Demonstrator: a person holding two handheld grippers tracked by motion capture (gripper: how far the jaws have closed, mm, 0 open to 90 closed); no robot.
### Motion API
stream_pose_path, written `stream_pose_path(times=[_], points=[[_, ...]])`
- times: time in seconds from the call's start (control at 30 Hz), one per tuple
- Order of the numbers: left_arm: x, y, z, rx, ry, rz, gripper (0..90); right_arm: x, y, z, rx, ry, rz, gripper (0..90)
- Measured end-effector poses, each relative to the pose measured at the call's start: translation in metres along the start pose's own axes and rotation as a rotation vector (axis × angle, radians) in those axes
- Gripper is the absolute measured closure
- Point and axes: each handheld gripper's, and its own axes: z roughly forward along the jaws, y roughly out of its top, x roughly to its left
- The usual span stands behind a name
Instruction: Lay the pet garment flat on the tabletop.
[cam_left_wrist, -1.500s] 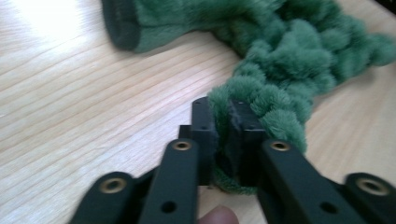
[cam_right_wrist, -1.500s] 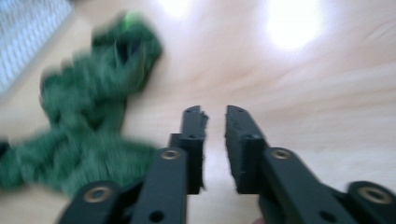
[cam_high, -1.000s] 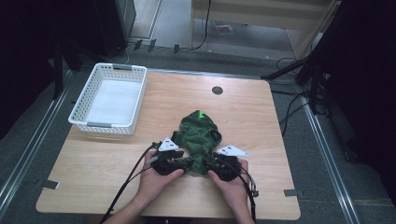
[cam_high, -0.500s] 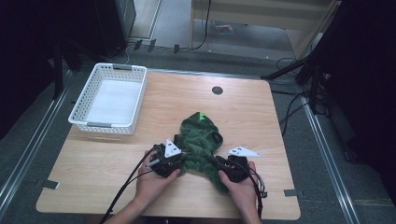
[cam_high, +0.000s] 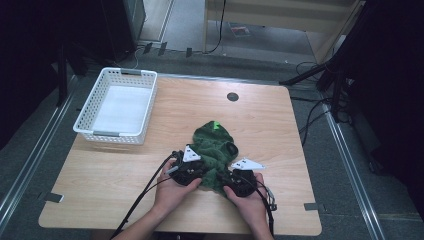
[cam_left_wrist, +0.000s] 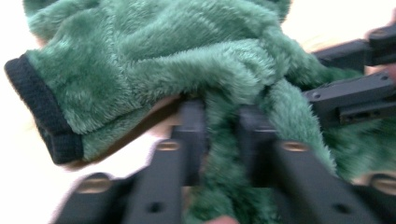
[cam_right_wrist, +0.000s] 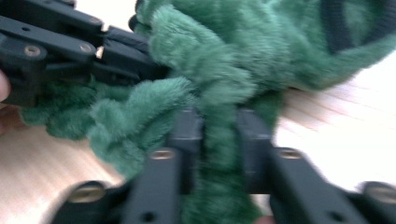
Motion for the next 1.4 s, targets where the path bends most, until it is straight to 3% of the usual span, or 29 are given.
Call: stream_pose_path(times=[0.13, 0.2, 0.23, 0.27, 0.3, 0.37, 0.4, 0.43, 0.47, 0.53, 0.6, 0.67, 0.7, 0.77, 0.83, 0.97, 1.03, 1.2, 1.27, 1.4], points=[[0.008, 0.000, -0.009, -0.017, 0.109, 0.032, 86.7, -0.008, 0.001, -0.007, -0.001, -0.074, -0.006, 83.7], [0.009, -0.002, -0.013, -0.015, 0.133, 0.055, 86.5, -0.011, 0.000, -0.009, 0.004, -0.073, -0.012, 83.5], [0.008, -0.004, -0.014, -0.014, 0.122, 0.063, 85.6, -0.011, 0.000, -0.009, 0.009, -0.054, -0.014, 82.1], [0.006, -0.006, -0.014, -0.029, 0.085, 0.072, 83.5, -0.010, 0.000, -0.008, 0.016, -0.025, -0.014, 77.6], [0.001, -0.009, -0.014, -0.039, 0.051, 0.089, 76.8, -0.008, 0.001, -0.007, 0.019, 0.015, -0.021, 69.3], [-0.002, -0.014, -0.014, -0.034, 0.019, 0.116, 62.6, -0.003, 0.005, -0.013, -0.014, 0.068, -0.034, 57.1], [-0.003, -0.017, -0.014, -0.046, -0.016, 0.113, 60.0, -0.002, 0.010, -0.020, -0.053, 0.106, -0.037, 54.4], [-0.003, -0.020, -0.013, -0.057, -0.022, 0.113, 58.6, -0.004, 0.017, -0.027, -0.098, 0.133, -0.025, 53.4], [-0.003, -0.024, -0.012, -0.056, 0.000, 0.115, 58.6, -0.006, 0.026, -0.032, -0.138, 0.121, -0.012, 53.6], [-0.002, -0.026, -0.012, -0.072, -0.003, 0.093, 60.1, -0.015, 0.049, -0.031, -0.172, 0.043, 0.027, 55.2], [0.000, -0.027, -0.015, -0.089, -0.004, 0.089, 64.6, -0.026, 0.068, -0.018, -0.168, 0.002, 0.079, 60.1], [0.000, -0.029, -0.017, -0.084, -0.014, 0.083, 71.8, -0.037, 0.090, 0.005, -0.156, -0.011, 0.191, 66.1], [0.001, -0.030, -0.017, -0.081, -0.014, 0.079, 74.6, -0.040, 0.100, 0.014, -0.156, -0.013, 0.223, 67.9], [0.004, -0.029, -0.016, -0.070, -0.023, 0.059, 79.3, -0.040, 0.117, 0.033, -0.139, -0.021, 0.235, 67.7], [0.006, -0.028, -0.016, -0.074, -0.025, 0.042, 81.5, -0.036, 0.131, 0.057, -0.082, -0.046, 0.235, 61.3], [0.006, -0.029, -0.017, -0.079, -0.012, 0.026, 81.9, -0.034, 0.131, 0.095, 0.029, -0.175, 0.256, 61.2], [0.008, -0.029, -0.017, -0.084, -0.009, 0.012, 81.9, -0.035, 0.123, 0.106, 0.067, -0.214, 0.216, 62.2], [0.011, -0.029, -0.018, -0.091, -0.011, -0.018, 82.2, -0.046, 0.114, 0.111, 0.028, -0.222, 0.042, 66.9], [0.012, -0.028, -0.017, -0.092, -0.009, -0.028, 82.3, -0.054, 0.117, 0.113, 0.027, -0.212, 0.000, 67.5], [0.012, -0.028, -0.017, -0.088, -0.001, -0.030, 82.4, -0.071, 0.127, 0.118, 0.039, -0.170, -0.020, 68.1]])
